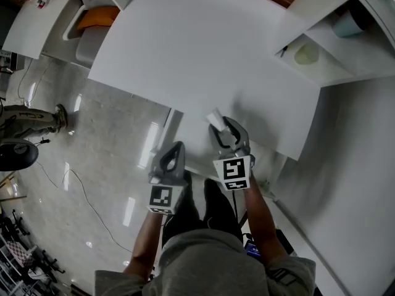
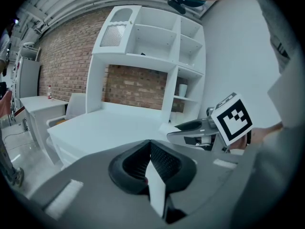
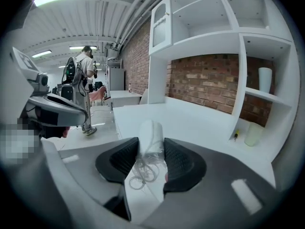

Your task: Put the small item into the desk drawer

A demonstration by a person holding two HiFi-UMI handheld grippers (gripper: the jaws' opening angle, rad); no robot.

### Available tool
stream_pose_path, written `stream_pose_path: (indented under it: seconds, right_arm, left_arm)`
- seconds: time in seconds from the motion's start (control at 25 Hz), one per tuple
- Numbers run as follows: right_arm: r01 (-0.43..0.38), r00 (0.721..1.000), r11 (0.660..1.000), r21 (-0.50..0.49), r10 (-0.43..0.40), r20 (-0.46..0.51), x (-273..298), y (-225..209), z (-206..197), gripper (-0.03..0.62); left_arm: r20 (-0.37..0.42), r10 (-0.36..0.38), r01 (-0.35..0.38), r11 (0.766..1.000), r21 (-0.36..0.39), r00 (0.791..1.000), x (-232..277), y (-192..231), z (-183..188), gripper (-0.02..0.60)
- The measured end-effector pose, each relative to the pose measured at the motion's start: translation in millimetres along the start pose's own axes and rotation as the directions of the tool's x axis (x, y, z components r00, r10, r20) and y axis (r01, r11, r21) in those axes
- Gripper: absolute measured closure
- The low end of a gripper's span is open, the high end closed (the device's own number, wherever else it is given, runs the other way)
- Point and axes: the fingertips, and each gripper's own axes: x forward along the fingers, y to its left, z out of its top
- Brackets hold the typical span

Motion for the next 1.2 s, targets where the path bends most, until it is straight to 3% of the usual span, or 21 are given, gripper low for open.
stream_pose_path:
  seconds: [0.64, 1.2]
  right_arm:
    - [-0.184, 0.983, 0.978, -0.096, 0.181, -0.041, 32, 83, 0, 0.421]
    - [-0.299, 0.948, 0.945, -0.135, 0.278, -0.155, 71, 120, -56, 0.421]
  left_arm:
    - [-0.007, 0.109, -0.11, 0.991, -0.07, 0.994, -39, 45, -24, 0.569]
    - [-0.06, 0.184, -0.191, 0.971, -0.141, 0.981, -44, 70, -72, 0.569]
